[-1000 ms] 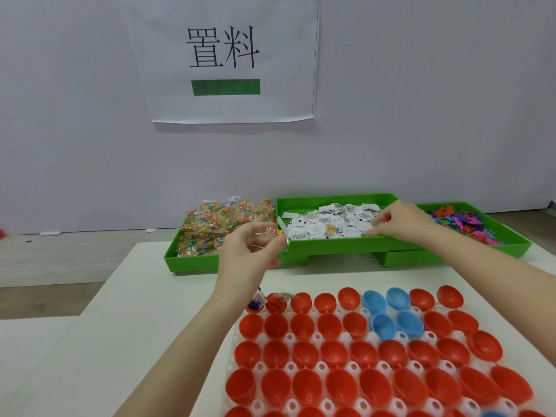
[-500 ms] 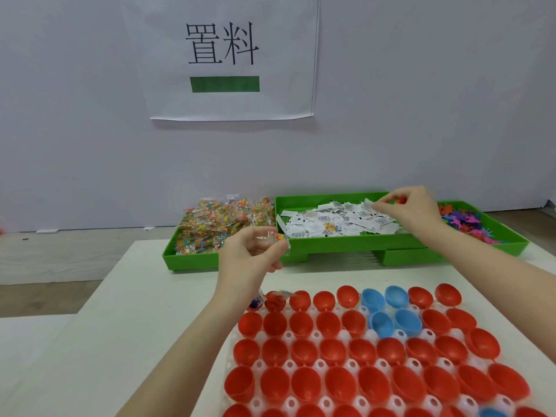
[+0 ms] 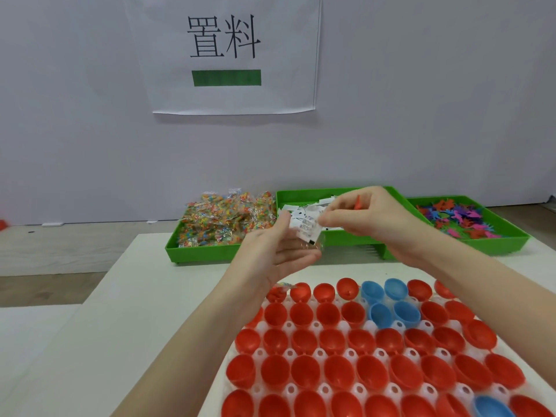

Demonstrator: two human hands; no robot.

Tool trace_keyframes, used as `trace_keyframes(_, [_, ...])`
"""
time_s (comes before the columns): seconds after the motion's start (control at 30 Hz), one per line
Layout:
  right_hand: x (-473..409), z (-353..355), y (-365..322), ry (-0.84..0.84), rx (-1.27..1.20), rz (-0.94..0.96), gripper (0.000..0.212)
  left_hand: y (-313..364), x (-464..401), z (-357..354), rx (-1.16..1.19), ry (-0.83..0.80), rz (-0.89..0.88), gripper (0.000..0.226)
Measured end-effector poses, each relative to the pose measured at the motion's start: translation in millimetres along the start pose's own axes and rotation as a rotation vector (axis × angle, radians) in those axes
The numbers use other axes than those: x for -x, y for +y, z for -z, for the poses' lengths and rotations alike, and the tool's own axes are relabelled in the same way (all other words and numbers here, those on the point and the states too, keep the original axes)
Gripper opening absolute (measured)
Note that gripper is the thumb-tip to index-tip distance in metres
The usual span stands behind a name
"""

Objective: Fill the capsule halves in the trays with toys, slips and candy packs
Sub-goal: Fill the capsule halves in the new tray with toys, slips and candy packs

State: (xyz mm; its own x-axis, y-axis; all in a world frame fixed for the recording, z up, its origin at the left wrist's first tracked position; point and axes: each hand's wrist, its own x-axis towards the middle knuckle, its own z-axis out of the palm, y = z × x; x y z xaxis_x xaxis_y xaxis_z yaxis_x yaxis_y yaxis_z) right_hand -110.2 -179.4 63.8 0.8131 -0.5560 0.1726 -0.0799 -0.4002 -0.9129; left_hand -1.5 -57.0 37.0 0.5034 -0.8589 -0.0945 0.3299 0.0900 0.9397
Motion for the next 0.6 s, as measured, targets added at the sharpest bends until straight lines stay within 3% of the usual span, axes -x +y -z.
trace_keyframes(0.1, [5,-10,0,-0.01,0.053,0.02,0.014,-1,10,0,-0.205,-0.029,-0.101,0.019])
trace_keyframes(0.2, [10,-16,2,0.019,0.09,0.058,0.012,-3,15,1,-0.313,0.068,-0.198,0.015])
trace_keyframes(0.27, [11,-17,4,0.019,-0.062,0.024,0.028,-2,17,4,-0.327,0.134,-0.219,0.02])
trace_keyframes(0.37, [16,-20,0,0.002,-0.243,0.031,0.024,-1,18,10,-0.31,0.163,-0.23,0.021])
trace_keyframes(0.6, [21,-40,-14,0.077,-0.136,0.197,0.018,1,19,17,-0.233,0.131,-0.23,0.01])
